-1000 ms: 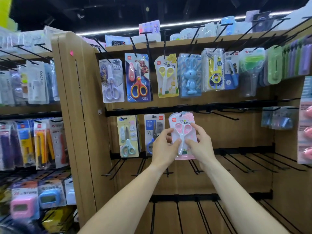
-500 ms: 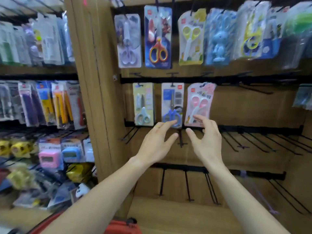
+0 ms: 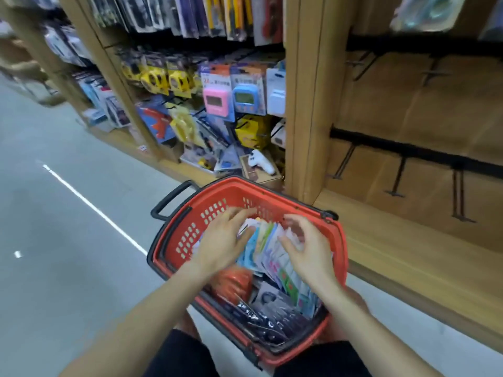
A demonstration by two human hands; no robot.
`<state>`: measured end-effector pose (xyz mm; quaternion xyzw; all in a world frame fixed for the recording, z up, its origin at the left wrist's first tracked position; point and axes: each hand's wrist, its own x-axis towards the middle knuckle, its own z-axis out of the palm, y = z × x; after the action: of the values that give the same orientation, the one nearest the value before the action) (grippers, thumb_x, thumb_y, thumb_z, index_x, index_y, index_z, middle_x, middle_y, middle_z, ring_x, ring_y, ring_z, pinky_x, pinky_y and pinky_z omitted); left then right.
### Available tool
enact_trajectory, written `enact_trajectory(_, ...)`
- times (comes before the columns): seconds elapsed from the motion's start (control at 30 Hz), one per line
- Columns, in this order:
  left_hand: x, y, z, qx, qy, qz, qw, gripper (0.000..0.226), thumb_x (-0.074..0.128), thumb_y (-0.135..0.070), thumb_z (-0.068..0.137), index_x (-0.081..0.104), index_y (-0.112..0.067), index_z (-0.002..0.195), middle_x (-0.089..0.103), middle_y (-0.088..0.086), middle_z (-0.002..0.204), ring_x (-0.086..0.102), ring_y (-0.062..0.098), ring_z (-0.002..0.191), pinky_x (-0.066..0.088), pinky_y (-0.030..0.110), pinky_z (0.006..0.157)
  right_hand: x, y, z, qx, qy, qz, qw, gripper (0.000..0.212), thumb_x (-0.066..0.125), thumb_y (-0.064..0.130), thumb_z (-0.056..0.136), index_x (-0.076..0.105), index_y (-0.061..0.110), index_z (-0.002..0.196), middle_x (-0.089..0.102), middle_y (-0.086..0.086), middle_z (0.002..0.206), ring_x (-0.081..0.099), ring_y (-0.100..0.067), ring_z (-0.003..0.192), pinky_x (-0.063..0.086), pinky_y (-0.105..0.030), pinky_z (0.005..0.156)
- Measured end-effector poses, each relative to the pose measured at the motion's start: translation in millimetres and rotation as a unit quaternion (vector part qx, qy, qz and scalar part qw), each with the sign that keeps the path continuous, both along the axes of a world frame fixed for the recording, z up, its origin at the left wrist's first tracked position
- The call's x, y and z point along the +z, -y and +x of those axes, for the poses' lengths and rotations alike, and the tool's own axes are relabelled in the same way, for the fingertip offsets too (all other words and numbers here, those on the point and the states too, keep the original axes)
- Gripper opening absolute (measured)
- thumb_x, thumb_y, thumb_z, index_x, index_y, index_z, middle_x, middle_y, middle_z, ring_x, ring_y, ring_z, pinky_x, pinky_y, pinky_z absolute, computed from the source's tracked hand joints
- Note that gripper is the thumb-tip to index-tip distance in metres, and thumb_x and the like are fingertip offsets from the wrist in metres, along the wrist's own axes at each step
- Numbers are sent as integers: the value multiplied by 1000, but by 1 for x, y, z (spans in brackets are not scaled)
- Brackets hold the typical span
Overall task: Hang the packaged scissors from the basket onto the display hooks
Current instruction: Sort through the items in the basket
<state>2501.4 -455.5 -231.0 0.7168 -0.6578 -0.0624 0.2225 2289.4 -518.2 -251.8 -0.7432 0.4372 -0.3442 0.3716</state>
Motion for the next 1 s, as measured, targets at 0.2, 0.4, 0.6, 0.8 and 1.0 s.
enact_trajectory(0.2,-64,-46,16,58,-26,60,996,47,52,-45,103,62,-22,142,66,1,131,63,26,120,50,40,100,-53,-42,35,16,-26,82,996,37,75,25,94,62,31,128,67,18,118,65,-4,110,53,-32,98)
enact_trajectory(0.4,-97,-65,28,133,-25,18,991,40,64,-35,102,62,-11,135,65,8,129,59,29,121,49,39,104,-87,-64,48,28,-82,63,994,41,72,29,97,58,33,136,65,22,125,62,1,117,53,-30,101)
enact_trajectory(0.6,-103,-64,28,134,-15,20,991,46,58,-42,104,58,-14,140,61,6,138,55,27,128,47,42,108,-90,-70,51,43,-114,53,991,48,69,35,99,53,34,144,61,22,136,60,-5,124,51,-34,105)
enact_trajectory(0.8,-102,-67,26,159,0,19,987,47,61,-42,102,61,-9,135,64,10,136,59,30,127,50,46,106,-87,-73,50,35,-111,59,991,50,70,38,97,52,35,144,59,29,132,60,10,100,53,-28,99)
enact_trajectory(1.0,-103,-69,28,149,-9,38,988,47,56,-43,103,59,-9,135,61,10,138,59,32,125,49,44,106,-90,-74,50,34,-113,47,992,53,72,38,96,53,29,144,63,20,136,60,-2,125,52,-38,106)
